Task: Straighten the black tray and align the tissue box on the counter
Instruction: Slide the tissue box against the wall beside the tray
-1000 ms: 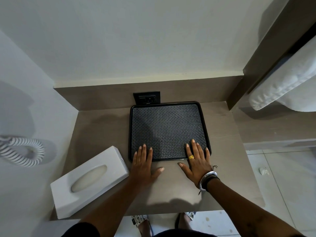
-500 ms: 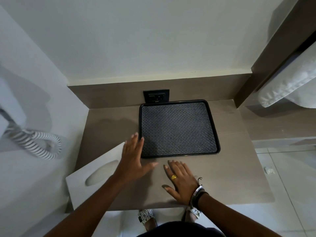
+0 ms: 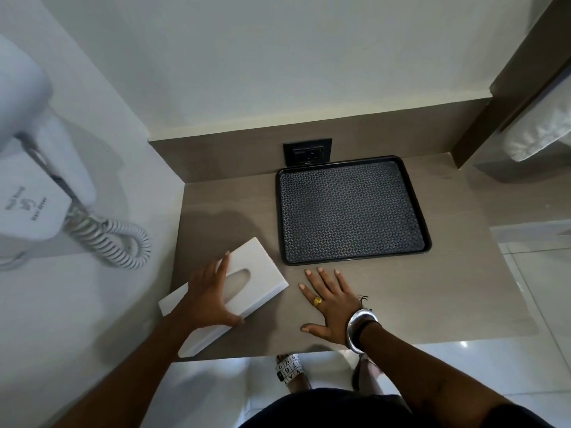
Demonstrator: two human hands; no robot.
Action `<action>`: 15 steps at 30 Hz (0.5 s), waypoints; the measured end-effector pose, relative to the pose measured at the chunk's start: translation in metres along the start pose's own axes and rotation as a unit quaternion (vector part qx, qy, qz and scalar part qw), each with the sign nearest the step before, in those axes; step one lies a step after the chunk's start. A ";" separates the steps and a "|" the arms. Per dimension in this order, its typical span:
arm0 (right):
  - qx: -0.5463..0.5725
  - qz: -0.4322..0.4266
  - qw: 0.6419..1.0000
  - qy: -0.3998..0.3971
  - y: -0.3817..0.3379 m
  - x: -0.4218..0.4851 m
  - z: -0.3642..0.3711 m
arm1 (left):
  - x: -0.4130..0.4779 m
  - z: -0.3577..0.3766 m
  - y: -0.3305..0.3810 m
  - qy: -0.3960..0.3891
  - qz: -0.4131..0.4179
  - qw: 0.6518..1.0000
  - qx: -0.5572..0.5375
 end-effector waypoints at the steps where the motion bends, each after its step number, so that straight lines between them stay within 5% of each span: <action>1: -0.002 0.002 1.000 0.000 0.000 0.000 0.000 | 0.000 -0.003 0.001 0.014 -0.006 1.000 -0.008; 8: -0.013 0.005 1.000 0.011 -0.001 0.000 -0.002 | 0.016 -0.024 -0.020 0.088 -0.134 0.981 -0.111; 15: -0.023 0.005 1.000 0.021 0.000 0.001 -0.002 | 0.067 -0.057 -0.062 0.132 -0.332 0.908 -0.219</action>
Point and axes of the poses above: each hand's wrist, its own x-axis towards the middle knuckle, its own z-axis out of the palm, y = z × x, the point moved 7 cm from there along x, towards the middle knuckle, and after that the axes turned 15 degrees about x, right-handed, at the moved point
